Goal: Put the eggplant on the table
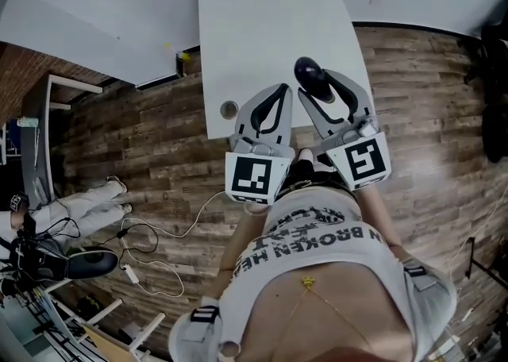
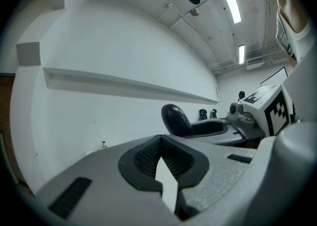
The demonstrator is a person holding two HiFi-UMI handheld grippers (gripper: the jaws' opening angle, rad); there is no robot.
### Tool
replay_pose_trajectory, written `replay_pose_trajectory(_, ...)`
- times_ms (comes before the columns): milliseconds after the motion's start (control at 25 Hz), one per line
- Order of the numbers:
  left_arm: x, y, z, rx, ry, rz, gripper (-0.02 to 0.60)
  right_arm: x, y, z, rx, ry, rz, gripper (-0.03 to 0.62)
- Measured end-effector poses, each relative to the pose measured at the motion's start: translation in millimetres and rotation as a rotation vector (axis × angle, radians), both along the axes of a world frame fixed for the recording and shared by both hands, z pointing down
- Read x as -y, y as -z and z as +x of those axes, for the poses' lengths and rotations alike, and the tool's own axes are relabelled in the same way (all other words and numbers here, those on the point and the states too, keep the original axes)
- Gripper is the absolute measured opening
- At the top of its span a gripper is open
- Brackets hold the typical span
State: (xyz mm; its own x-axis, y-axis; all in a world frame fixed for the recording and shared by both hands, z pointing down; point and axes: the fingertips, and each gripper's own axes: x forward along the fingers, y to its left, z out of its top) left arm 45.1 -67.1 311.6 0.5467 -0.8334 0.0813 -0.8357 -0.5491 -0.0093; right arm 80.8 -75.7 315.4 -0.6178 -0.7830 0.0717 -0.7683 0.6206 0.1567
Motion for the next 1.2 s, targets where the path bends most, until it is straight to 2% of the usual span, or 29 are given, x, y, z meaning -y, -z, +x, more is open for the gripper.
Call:
replay_pose_trajectory(400,31,-10,-17,0.011,0.023,-0.017,0.005,33,-8,-11,0.010,0.014,-0.020,0.198)
replay_pose_trajectory(840,81,-7,-39,0.002,-0.105,-0.015,0.005,76,-6,-37,0.016,-0.080,-0.027,0.198)
replay_pose_trajectory(1200,112,-18,-82,-0.016,-0.142,-0.030,0.005,106,-16,-76,-0.006,-0.119,-0.039,0.198)
